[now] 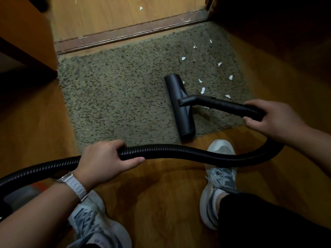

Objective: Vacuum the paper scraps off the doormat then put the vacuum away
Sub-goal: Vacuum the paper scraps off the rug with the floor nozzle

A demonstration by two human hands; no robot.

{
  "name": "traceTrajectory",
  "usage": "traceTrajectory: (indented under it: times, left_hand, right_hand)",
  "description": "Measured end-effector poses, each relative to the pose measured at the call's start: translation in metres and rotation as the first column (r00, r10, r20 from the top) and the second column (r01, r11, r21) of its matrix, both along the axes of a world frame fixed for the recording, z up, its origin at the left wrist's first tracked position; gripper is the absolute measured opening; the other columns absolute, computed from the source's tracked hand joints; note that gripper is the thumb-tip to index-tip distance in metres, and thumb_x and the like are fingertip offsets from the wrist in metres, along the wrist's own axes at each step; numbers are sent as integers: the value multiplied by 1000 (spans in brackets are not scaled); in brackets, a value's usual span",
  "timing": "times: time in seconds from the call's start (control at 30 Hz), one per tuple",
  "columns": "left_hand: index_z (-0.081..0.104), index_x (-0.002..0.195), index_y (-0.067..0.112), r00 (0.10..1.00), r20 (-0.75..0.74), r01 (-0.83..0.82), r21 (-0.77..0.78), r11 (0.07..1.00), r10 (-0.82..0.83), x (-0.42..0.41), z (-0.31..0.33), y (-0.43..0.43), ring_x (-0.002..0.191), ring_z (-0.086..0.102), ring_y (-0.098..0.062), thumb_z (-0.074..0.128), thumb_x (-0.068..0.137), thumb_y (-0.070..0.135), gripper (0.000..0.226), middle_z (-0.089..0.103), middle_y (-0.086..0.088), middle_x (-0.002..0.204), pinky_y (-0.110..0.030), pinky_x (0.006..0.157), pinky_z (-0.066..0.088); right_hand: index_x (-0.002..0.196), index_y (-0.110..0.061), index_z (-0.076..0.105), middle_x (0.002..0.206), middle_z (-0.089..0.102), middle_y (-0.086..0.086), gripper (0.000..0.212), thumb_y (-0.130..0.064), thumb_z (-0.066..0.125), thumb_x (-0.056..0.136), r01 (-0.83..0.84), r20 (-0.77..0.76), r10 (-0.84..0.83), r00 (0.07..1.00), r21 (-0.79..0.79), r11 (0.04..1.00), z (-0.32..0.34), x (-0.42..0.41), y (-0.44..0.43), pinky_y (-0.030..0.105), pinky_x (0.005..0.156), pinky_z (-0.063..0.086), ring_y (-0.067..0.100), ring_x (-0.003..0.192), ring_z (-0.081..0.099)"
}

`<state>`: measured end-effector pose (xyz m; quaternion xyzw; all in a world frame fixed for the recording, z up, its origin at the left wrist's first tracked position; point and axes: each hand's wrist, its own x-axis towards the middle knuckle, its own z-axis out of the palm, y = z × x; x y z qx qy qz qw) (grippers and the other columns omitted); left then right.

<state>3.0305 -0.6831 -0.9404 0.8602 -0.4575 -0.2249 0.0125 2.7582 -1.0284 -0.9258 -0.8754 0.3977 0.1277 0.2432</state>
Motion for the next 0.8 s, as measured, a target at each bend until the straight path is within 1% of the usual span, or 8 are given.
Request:
traceTrajectory:
  times: [0.1, 0.2, 0.3, 0.4, 0.53, 0.6, 0.67, 0.8]
  left_hand:
    - [59, 71, 31, 1000, -23, -3, 0, 1000, 3, -4, -1, -4, 50, 44, -2, 16, 56, 102, 84, 51, 11, 52, -23, 44, 33]
    - [57, 69, 30, 999, -49, -18, 2, 1000, 18, -7, -3, -9, 51, 49, -4, 13, 53, 103, 86, 52, 10, 51, -24, 44, 36]
    - [57, 68, 29, 996, -79, -53, -3, 999, 52, -5, -2, -12, 52, 50, -3, 25, 54, 101, 80, 52, 9, 50, -24, 45, 35]
    - [59, 69, 28, 995, -77, -60, 6, 998, 61, -6, -3, -13, 51, 49, -4, 33, 56, 95, 73, 52, 9, 50, -24, 46, 35]
    - [60, 70, 28, 993, -83, -85, 11, 996, 86, -8, -4, -12, 56, 56, -10, 33, 57, 95, 74, 57, 9, 54, -27, 51, 45]
    - [60, 70, 28, 990, -87, -109, 24, 994, 110, -9, -3, -13, 56, 55, -10, 33, 56, 95, 74, 56, 9, 54, -27, 51, 44]
    - [60, 71, 27, 990, -75, -115, 44, 992, 118, -10, -3, -16, 58, 55, -12, 35, 56, 97, 76, 57, 10, 55, -26, 51, 42]
    - [60, 71, 29, 989, -80, -116, 69, 991, 121, -11, 0, -19, 54, 49, -5, 39, 58, 92, 68, 55, 9, 54, -24, 47, 34]
  right_hand:
    - [127, -27, 62, 96, 63, 0, 47, -30, 74, 82, 8, -13, -8, 1000, 12, 1000, -6, -6, 4, 32, 69, 42, 19, 87, 57]
    - [126, -27, 64, 102, 68, 5, 47, -28, 76, 81, -29, 28, 29, 999, -10, 1000, -13, 0, 12, 31, 70, 41, 24, 92, 61]
    - [127, -29, 63, 105, 69, 2, 48, -32, 74, 80, -115, 46, 116, 992, -23, 993, -17, 12, 18, 33, 72, 47, 26, 97, 63]
    - [129, -30, 62, 107, 68, 1, 49, -35, 73, 81, -143, 64, 146, 987, -46, 989, -21, 22, 20, 31, 71, 44, 25, 99, 62]
    - [129, -29, 60, 101, 64, 0, 46, -33, 71, 84, 18, 106, -14, 994, -42, 999, -22, 20, 11, 32, 69, 43, 24, 92, 60]
    - [130, -27, 58, 98, 59, -2, 46, -32, 70, 86, 94, 107, -88, 990, -61, 994, -23, 17, 5, 31, 67, 39, 19, 86, 54]
    - [131, -25, 57, 100, 59, 0, 46, -34, 69, 88, 138, 98, -131, 987, -71, 988, -25, 16, 0, 30, 67, 35, 17, 85, 51]
    - [130, -27, 58, 108, 65, 6, 44, -36, 68, 88, 190, 76, -186, 980, -50, 981, -29, 22, -4, 30, 69, 38, 25, 90, 58]
